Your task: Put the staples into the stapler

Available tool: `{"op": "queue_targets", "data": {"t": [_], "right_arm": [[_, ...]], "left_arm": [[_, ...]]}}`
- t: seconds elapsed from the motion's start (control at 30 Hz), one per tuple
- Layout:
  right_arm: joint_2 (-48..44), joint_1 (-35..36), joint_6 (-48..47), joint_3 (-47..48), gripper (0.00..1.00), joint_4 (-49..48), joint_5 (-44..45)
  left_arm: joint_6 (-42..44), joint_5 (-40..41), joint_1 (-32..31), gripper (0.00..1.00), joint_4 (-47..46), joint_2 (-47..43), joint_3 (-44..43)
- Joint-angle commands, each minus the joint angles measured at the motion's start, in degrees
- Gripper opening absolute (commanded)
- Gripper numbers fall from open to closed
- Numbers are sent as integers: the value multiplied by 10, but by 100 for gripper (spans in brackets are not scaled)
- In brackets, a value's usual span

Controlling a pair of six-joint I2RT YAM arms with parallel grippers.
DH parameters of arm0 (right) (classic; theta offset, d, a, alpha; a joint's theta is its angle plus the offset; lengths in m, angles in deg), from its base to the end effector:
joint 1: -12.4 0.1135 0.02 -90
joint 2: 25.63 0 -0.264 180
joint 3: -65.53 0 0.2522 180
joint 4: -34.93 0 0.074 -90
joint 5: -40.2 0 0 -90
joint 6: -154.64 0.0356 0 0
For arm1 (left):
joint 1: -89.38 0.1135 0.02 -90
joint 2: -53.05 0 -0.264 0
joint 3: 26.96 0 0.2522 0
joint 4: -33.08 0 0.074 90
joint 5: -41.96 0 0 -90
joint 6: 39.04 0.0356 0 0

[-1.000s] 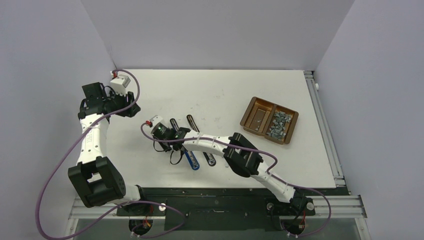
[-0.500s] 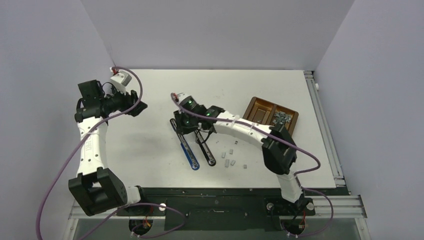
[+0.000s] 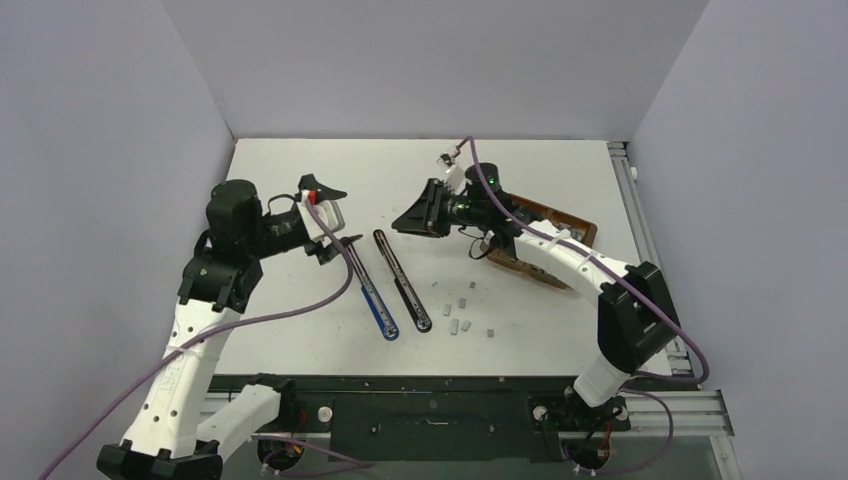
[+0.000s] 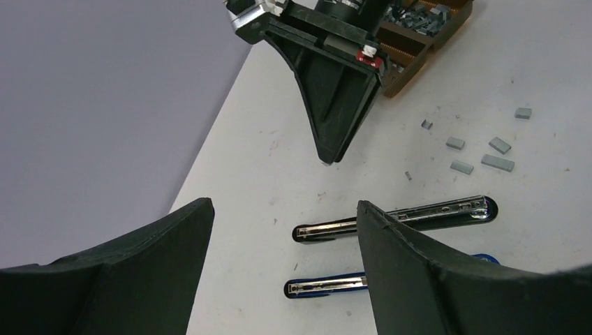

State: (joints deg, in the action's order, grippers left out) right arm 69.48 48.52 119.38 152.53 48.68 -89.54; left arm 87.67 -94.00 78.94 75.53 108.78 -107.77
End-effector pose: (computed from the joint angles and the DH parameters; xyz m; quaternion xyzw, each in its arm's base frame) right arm 0.2994 0.2467 0.3031 -0.0619 0.7996 0.5729 0.1692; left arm 0.1862 -0.0603 0.4091 0.5086 0.5874 -0.1825 0.6024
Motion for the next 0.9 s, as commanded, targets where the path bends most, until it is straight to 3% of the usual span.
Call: {"op": "queue_targets", "data": {"t": [0.0, 0.1, 0.27, 0.33, 0.7, 0.87], "right_arm": [[-70, -46, 143, -79, 18, -171, -89], [-95, -59, 188, -118, 18, -224, -108], [-108, -67, 338, -181, 20, -421, -122], [-107, -70, 374, -191, 20, -458, -124], [-124, -97, 389, -204, 21, -454, -133], [-109, -98, 408, -204, 21, -484, -139]], "left_arm": [[51, 77, -68, 72, -70, -18, 39], [31, 90, -105, 72, -110, -24, 62], [-13, 159, -180, 72, -219, -22, 106], [-13, 181, -199, 71, -249, -11, 116], [-153, 215, -235, 66, -365, 69, 90], [-171, 221, -250, 61, -402, 74, 93]]}}
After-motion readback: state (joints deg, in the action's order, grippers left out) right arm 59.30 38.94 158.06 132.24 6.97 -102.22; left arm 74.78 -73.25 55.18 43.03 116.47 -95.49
